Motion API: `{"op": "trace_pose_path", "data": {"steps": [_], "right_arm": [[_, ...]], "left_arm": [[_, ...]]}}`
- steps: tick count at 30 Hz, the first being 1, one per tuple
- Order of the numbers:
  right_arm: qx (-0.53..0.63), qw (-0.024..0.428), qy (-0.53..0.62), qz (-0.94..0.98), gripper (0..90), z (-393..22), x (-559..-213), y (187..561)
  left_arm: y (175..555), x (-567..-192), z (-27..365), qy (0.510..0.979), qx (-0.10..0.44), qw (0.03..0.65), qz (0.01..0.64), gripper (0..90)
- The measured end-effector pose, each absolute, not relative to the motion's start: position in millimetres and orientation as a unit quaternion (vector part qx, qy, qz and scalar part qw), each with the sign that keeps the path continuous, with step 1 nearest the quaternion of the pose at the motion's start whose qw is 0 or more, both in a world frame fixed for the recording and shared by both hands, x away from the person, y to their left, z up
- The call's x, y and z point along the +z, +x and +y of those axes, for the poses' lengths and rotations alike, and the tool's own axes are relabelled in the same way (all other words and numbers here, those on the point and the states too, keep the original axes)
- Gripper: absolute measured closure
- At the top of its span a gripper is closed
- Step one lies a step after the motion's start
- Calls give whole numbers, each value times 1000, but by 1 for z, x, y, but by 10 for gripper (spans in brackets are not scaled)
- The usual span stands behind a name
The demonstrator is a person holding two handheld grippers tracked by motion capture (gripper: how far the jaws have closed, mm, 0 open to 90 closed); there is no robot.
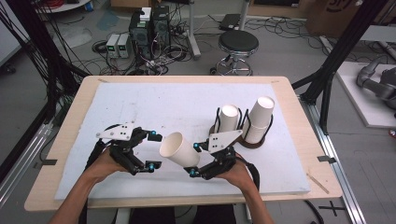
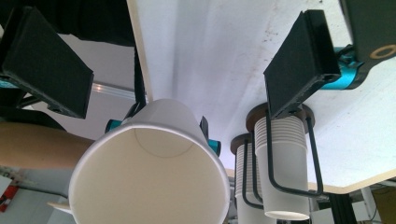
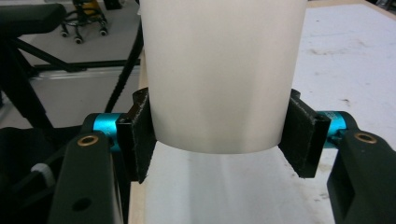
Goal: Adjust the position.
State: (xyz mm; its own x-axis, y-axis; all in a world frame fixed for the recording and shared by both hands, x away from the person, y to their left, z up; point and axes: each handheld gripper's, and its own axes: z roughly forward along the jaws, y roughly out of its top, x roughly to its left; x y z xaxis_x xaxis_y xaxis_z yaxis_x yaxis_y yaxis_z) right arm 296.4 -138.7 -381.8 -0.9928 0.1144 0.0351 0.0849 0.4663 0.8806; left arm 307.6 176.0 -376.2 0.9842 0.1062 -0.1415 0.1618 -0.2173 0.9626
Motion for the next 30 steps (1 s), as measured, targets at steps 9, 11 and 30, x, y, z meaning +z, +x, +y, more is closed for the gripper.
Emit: {"op": "trace_pose_path", "data": {"steps": [9, 11, 30], "right_arm": [[520, 7, 55, 852, 367, -137, -383, 296], [522, 7, 55, 851, 367, -137, -383, 296], [529, -1, 48, 847, 367, -133, -385, 295]], "left_arm": [[307, -379, 167, 769, -33, 633, 81, 79], [307, -379, 164, 766, -35, 637, 77, 75], [308, -375, 138, 748, -54, 659, 65, 51]]}}
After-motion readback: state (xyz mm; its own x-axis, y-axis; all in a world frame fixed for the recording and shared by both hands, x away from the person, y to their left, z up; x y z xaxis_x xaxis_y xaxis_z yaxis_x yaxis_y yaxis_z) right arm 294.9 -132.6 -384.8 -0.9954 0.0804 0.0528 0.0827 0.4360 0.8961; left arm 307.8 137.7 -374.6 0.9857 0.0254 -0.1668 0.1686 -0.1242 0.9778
